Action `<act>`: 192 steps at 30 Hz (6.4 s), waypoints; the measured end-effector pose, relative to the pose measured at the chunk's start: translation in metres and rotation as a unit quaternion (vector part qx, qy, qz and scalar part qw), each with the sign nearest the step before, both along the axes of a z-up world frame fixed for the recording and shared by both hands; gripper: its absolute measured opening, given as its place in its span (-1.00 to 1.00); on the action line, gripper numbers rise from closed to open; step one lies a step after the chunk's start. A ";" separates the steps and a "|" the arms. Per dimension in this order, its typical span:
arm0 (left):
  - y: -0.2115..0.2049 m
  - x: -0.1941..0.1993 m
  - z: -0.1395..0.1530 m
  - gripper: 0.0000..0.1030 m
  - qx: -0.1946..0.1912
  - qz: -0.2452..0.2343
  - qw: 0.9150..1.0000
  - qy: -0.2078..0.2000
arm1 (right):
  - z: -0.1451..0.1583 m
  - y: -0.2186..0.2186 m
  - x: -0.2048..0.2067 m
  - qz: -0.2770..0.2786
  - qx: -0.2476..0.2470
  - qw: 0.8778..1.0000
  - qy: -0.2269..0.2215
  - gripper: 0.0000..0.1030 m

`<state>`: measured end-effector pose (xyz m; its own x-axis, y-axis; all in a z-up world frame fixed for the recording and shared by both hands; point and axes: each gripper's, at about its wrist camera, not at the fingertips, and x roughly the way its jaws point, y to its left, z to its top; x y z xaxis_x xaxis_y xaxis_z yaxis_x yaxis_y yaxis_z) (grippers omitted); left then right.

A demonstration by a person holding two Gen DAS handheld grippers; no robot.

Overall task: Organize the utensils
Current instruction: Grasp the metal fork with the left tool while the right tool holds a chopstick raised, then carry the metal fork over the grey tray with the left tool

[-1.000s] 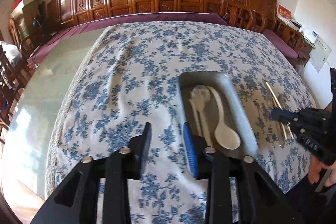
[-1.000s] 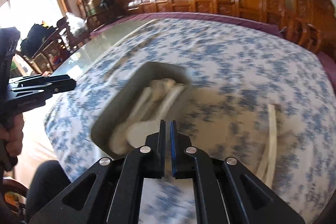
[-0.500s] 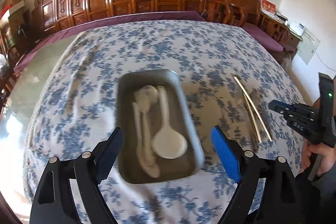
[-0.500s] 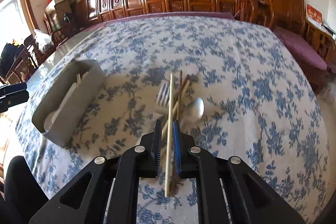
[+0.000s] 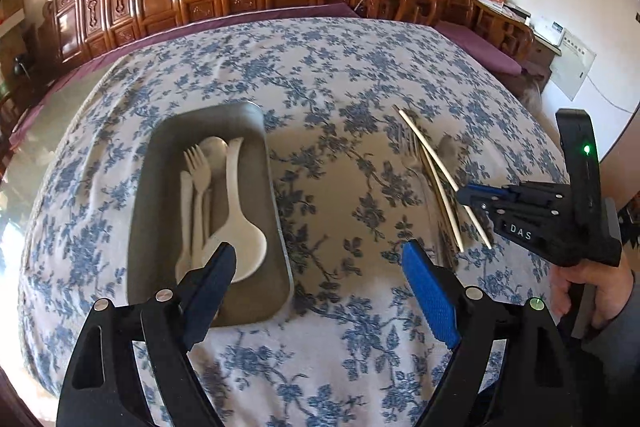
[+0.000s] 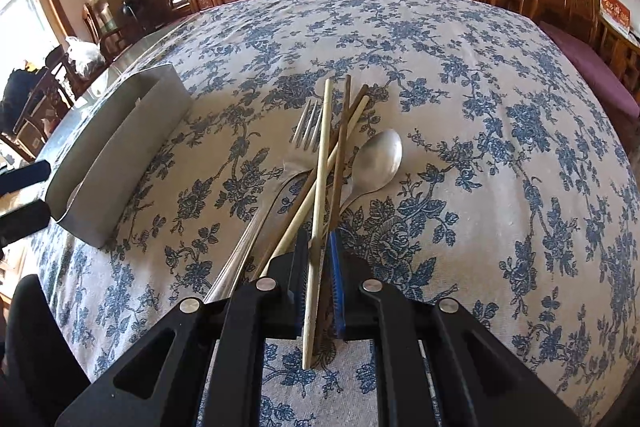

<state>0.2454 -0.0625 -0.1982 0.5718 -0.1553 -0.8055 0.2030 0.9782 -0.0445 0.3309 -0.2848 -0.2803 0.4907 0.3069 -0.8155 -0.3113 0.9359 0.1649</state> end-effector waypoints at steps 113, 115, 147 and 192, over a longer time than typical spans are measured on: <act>-0.090 0.074 -0.047 -0.89 0.042 -0.051 0.995 0.071 | 0.034 -0.029 -0.003 -0.030 0.032 0.997 -0.058 -0.87; -0.092 0.078 -0.054 -0.89 0.046 -0.049 0.995 0.078 | 0.034 -0.031 -0.003 -0.033 0.034 0.997 -0.057 -0.87; -0.078 0.054 -0.024 -0.89 0.055 -0.080 0.994 0.049 | 0.038 -0.017 -0.006 -0.012 0.028 0.997 -0.065 -0.87; 0.069 0.093 -0.046 -0.88 0.035 0.061 0.995 0.074 | 0.039 0.056 -0.028 0.074 0.029 0.995 -0.053 -0.87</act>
<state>0.3379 0.0062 -0.2445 0.4574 -0.0327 -0.8887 0.0792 0.9969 0.0041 0.3031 -0.2293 -0.2411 0.5181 0.4270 -0.7411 -0.4642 0.8681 0.1757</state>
